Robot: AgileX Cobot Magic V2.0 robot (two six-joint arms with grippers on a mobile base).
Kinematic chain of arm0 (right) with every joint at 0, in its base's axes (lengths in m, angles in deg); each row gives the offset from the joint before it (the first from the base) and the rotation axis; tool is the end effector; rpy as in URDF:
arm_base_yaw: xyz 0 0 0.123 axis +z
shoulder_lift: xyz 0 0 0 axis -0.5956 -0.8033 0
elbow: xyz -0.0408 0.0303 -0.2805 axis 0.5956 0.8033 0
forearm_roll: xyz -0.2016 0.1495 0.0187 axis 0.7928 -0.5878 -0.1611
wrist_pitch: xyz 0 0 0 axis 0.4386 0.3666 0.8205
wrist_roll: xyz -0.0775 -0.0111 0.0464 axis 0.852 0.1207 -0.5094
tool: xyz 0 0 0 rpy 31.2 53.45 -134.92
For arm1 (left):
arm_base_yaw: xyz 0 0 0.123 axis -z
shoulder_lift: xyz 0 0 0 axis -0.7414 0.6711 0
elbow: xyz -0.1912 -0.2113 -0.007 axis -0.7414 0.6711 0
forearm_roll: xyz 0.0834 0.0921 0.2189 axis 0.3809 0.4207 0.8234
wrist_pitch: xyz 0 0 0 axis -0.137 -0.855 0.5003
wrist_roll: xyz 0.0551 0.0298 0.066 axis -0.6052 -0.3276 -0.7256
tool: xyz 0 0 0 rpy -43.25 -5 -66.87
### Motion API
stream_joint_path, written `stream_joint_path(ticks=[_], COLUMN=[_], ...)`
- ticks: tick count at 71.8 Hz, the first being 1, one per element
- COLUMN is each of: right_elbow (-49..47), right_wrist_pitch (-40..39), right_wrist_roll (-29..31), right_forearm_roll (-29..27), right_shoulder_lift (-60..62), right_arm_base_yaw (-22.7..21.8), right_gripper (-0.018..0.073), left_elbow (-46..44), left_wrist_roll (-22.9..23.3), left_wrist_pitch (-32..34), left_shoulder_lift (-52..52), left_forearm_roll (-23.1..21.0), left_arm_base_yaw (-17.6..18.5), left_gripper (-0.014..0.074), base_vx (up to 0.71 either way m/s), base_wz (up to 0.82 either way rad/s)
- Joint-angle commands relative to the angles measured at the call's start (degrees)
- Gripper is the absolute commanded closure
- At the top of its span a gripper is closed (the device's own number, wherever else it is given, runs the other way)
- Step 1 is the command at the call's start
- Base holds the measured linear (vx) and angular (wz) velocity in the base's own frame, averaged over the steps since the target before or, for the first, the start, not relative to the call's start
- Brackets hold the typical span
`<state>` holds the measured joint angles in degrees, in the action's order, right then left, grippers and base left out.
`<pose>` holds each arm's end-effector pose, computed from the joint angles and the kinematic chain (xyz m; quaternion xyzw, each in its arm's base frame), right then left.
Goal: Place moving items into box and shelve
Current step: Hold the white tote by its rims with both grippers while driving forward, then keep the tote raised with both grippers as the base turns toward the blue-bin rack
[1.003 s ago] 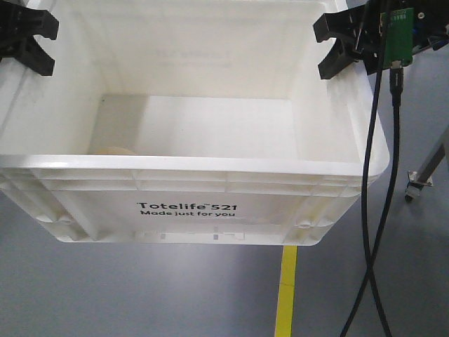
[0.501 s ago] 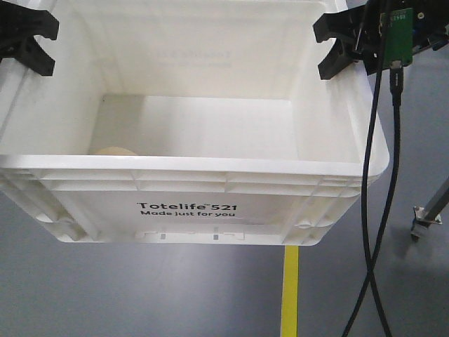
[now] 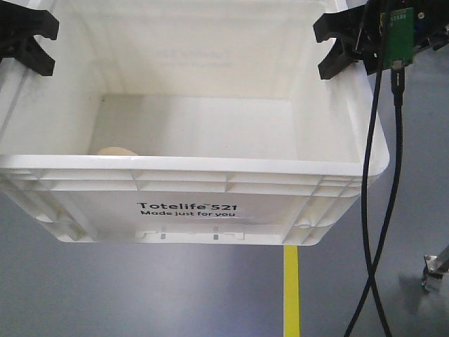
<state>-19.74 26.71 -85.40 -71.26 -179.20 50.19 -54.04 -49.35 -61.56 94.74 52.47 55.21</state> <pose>0.3157 0.0999 0.3972 -0.1176 0.9549 0.1559 0.2235 0.2918 -0.0523 0.4134 0.0521 0.9654 -0.0996 0.2353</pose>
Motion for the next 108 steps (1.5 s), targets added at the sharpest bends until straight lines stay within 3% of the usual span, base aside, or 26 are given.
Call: stream_joint_path(ticks=[1, 108], right_elbow=[-2.4, -2.4], right_wrist_pitch=[-2.9, -2.9], right_wrist_roll=[1.6, 1.6], right_forearm_roll=[-15.1, -15.1], right_shoulder_lift=[3.4, 3.4], right_arm_base_yaw=[1.5, 1.5], right_gripper=[0.0562, 0.0562], left_elbow=[-2.7, -2.7], left_wrist_roll=[-0.1, -0.1], left_wrist_pitch=[5.8, 5.8], left_shoulder_lift=[-2.6, -2.5], left_forearm_roll=[-13.2, -13.2], left_arm_base_yaw=[1.7, 1.7], left_gripper=[0.0597, 0.0597], base_vx=[0.5, 0.49], base_wz=[-0.09, -0.16])
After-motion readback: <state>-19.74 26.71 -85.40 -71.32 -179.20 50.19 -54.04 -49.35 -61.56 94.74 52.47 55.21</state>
